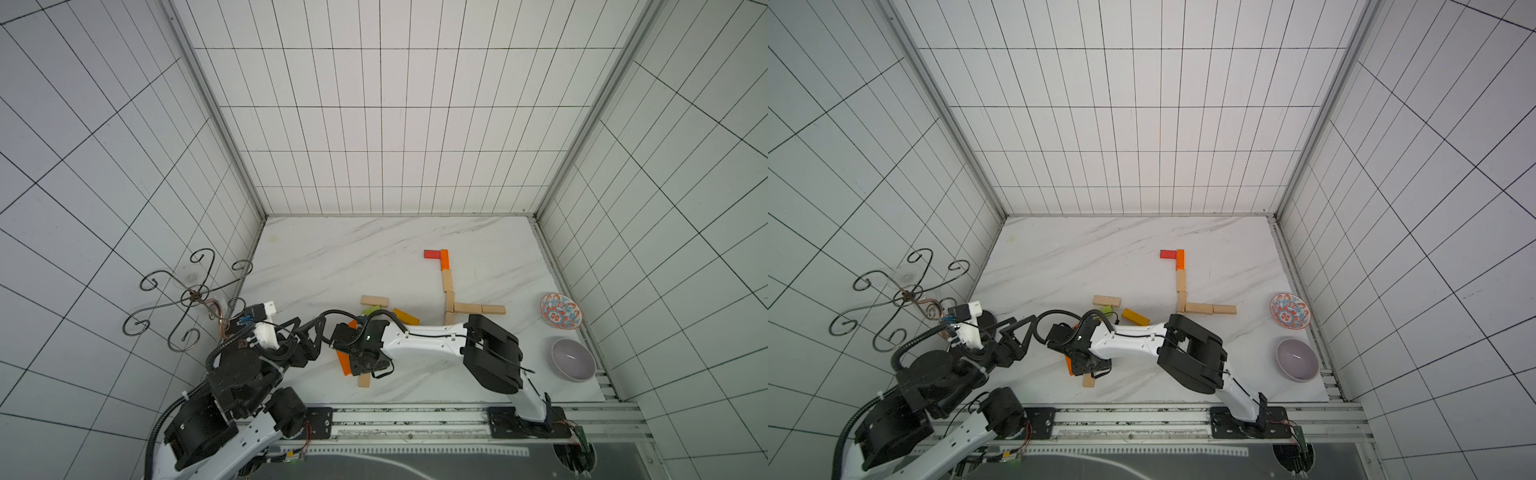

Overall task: Assemble a giraffe with building blocks
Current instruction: Pick up the building block from the center of the board.

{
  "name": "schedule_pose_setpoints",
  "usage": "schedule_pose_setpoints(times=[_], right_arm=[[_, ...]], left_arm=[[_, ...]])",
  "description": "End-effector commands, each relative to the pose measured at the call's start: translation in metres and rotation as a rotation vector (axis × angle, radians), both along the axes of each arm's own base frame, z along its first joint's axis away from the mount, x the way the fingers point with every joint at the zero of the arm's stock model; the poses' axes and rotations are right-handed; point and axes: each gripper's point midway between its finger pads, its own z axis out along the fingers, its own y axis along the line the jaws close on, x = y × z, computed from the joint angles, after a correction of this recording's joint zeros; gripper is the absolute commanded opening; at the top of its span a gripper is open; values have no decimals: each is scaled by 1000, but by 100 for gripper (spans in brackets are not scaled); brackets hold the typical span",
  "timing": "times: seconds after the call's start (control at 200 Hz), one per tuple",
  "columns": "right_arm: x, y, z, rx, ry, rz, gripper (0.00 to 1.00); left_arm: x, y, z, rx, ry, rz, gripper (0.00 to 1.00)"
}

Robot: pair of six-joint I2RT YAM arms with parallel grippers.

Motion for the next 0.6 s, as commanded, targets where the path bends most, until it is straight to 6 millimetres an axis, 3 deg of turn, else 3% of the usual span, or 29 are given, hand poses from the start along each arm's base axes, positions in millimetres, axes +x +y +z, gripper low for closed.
schedule_pose_setpoints(times=[0.0, 0.185, 0.345, 0.49, 0.595], right_arm=[[0, 9, 8, -4, -3, 3, 42], [-1, 5, 17, 8, -10, -2, 33], [8, -7, 49, 39, -81, -22, 32], [23, -38, 80, 66, -144, -75, 31], [36, -78, 91, 59, -179, -133, 31]], left_arm=[[-3, 5, 10, -22, -22, 14, 90], [-2, 4, 9, -16, -19, 9, 90], [0, 1, 6, -8, -9, 4, 90], [3, -4, 3, -1, 5, -6, 90], [7, -14, -1, -7, 16, -27, 90]])
